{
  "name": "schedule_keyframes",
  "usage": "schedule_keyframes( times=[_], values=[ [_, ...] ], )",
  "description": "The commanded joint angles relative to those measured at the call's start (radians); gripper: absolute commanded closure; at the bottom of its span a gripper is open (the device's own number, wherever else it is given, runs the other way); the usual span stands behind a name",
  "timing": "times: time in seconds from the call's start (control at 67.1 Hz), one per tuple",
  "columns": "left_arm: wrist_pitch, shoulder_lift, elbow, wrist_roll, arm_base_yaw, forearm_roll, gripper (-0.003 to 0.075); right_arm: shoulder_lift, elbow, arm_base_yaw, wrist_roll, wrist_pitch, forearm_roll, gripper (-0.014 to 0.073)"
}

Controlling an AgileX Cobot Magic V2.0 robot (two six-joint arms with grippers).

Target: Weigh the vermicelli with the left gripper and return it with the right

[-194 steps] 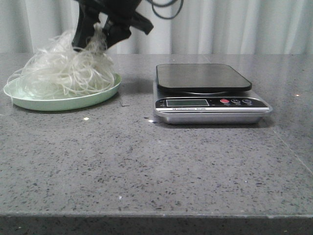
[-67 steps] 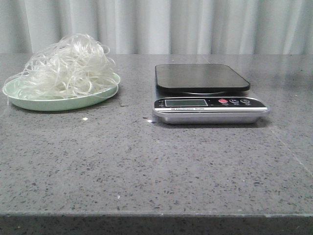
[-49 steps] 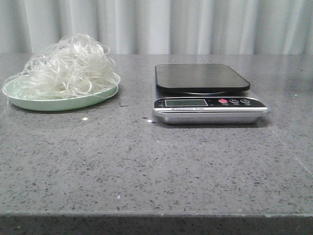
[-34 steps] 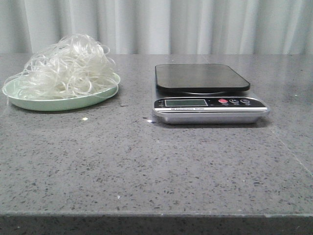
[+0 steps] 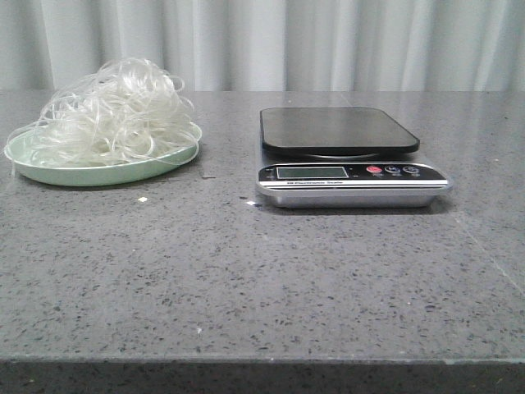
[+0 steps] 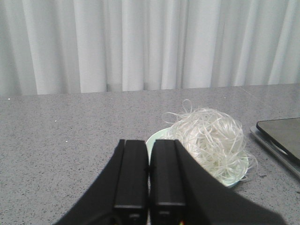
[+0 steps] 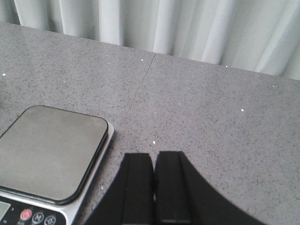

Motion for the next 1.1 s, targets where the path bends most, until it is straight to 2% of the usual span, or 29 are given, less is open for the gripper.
schedule_keyframes(
  times=[0.0,0.209,0.388,1.088],
  values=[
    [-0.079,0.013,-0.024,-0.009,0.003,-0.007,0.0584,-0.072,0.072,-0.005,-0.001,-0.173,-0.011,0.0441],
    [-0.079,0.013,-0.024,-0.009,0.003,-0.007,0.0584,-0.167,0.253,-0.005,-0.001,-0.319,-0.011,0.0441],
    [-0.079,0.013,-0.024,-0.009,0.003,-0.007,0.0584,-0.184,0.328,-0.005,-0.001,-0.420,-0.011,0.0441],
    [-0.079,0.013,-0.024,-0.009,0.003,-0.007,0.0584,-0.184,0.330,-0.005,-0.001,-0.426,-0.011,0.0442]
  ],
)
